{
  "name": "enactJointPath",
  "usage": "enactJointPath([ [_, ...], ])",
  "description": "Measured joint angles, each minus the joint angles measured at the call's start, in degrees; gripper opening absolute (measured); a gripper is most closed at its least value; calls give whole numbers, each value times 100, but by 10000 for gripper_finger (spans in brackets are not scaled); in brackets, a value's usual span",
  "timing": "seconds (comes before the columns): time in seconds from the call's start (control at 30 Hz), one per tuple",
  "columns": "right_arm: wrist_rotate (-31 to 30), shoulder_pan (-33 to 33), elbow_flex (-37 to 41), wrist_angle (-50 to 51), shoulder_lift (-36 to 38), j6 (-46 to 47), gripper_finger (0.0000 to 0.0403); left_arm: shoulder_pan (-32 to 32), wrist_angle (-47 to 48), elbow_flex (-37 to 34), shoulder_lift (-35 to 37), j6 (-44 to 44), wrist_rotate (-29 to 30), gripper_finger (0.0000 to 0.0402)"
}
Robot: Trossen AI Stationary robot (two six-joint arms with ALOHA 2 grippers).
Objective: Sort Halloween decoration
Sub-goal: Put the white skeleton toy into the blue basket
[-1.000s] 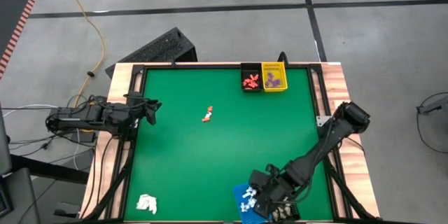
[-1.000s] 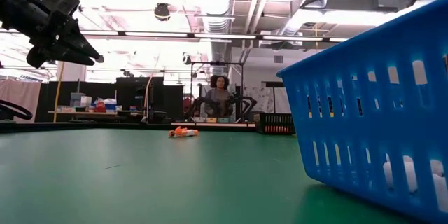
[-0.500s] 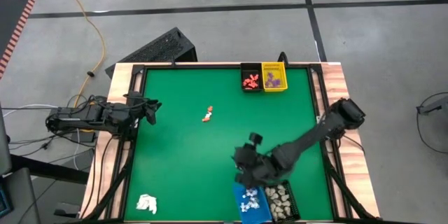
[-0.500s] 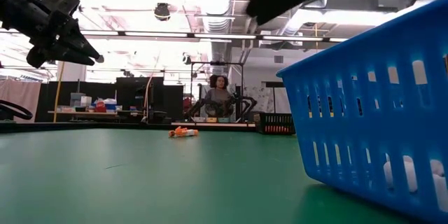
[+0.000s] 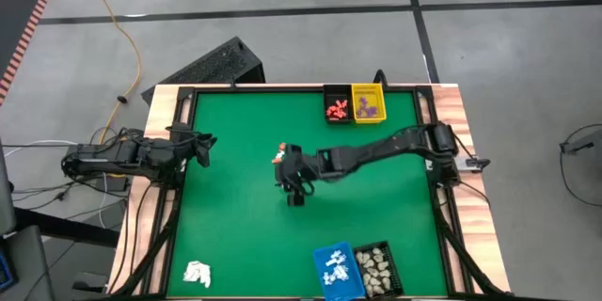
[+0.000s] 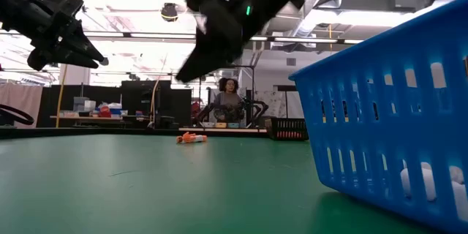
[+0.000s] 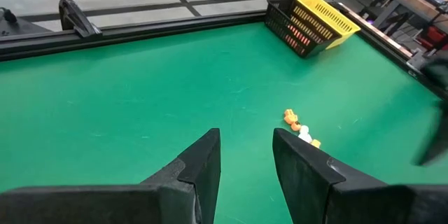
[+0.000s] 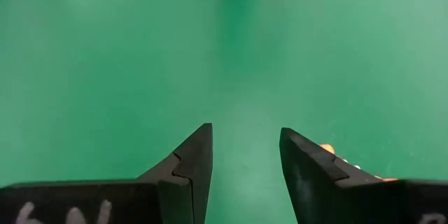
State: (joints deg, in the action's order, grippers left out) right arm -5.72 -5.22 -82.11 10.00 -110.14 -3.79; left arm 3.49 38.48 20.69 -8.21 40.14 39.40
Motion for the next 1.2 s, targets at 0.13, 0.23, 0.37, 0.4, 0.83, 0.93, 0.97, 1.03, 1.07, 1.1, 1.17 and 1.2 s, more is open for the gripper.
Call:
enactJointPath([
  [0.13, 835, 588, 0, -554, -453, -397, 163, 1, 58, 2, -1, -42, 2, 121],
  [0.23, 1169, 925, 0, -937, -819, -637, 163, 1, 63, 2, 0, -39, 3, 121],
  [0.37, 1171, 1255, 2, -1043, -1106, -864, 163, 2, 65, 2, 0, -39, 4, 121],
  [0.4, 1172, 1321, 2, -1013, -1128, -873, 163, 2, 65, 2, 0, -41, 4, 121],
  [0.83, 1119, 1249, 0, -901, -1289, -1276, 163, 1, 88, 4, 0, -42, 63, 121],
  [0.93, 806, 1151, -2, -893, -1293, -1325, 163, 0, 89, 4, 0, -41, 111, 121],
  [0.97, 722, 1135, -2, -893, -1293, -1352, 163, 2, 89, 2, 0, -37, 144, 121],
  [1.03, 604, 1102, 0, -890, -1290, -1387, 163, 1, 89, 4, 0, -35, 181, 121],
  [1.07, 598, 1093, 0, -892, -1290, -1410, 163, 1, 89, 4, 0, -35, 190, 121],
  [1.1, 596, 1075, -2, -892, -1290, -1413, 163, 2, 89, 3, 0, -33, 192, 121],
  [1.17, 588, 1047, 0, -892, -1290, -1413, 162, 1, 89, 3, -1, -32, 193, 121],
  [1.2, 565, 1025, -1, -892, -1290, -1413, 161, 0, 89, 4, 0, -29, 195, 121],
])
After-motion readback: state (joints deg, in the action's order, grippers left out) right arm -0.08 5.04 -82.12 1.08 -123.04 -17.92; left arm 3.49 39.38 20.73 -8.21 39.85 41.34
